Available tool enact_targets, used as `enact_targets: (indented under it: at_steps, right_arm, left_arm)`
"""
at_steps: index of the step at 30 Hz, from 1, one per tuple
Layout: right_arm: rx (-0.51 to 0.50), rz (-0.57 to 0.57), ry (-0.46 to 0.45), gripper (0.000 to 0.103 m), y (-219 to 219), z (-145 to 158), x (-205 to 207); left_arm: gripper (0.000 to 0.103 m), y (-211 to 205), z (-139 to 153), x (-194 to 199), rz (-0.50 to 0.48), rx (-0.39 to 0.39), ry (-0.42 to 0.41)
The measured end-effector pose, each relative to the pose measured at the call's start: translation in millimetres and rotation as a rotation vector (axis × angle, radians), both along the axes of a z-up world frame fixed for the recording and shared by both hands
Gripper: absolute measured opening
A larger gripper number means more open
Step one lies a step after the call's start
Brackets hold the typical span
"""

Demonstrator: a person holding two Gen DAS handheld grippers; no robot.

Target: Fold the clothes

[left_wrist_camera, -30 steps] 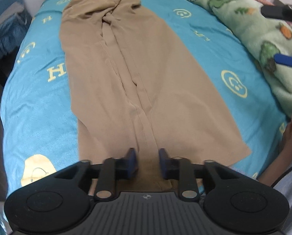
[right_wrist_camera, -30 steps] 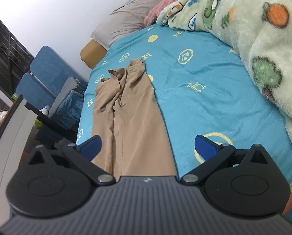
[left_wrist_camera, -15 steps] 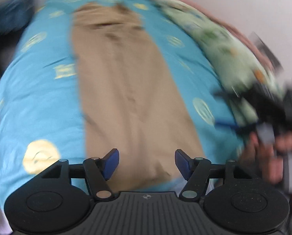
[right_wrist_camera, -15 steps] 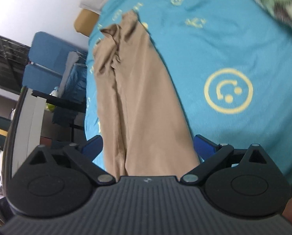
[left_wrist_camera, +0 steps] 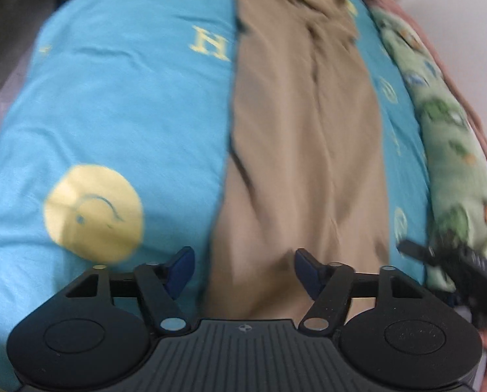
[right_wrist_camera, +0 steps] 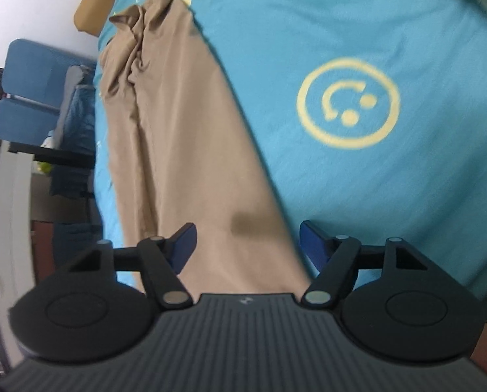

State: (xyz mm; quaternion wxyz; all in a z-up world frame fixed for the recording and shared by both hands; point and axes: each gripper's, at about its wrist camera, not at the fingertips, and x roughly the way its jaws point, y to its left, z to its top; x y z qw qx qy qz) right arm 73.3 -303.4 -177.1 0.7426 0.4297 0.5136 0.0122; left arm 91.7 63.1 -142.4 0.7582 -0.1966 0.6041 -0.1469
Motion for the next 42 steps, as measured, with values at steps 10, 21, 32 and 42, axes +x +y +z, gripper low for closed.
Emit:
enact_targets:
  at_steps: [10, 21, 32, 42]
  right_arm:
    - [-0.065, 0.072, 0.042, 0.06, 11.4, 3.8, -1.8]
    - [-0.128, 0.24, 0.047, 0.062, 31.2, 7.4, -3.9]
    - [-0.297, 0.344, 0.042, 0.018, 44.0, 23.6, -15.7]
    - [-0.105, 0.247, -0.147, 0.008, 13.7, 73.2, -36.3]
  left_arm:
    - [0.026, -3.9, 3.7, -2.6, -0.072, -0.073, 0.057]
    - [0.045, -23.5, -4.4, 6.4, -0.185, 0.035, 0.057]
    - [0.007, -8.9, -1.0, 14.3, -0.06, -0.02, 0.058]
    - [0.005, 18.7, 68.9, 3.7, 0.073, -0.213, -0.147]
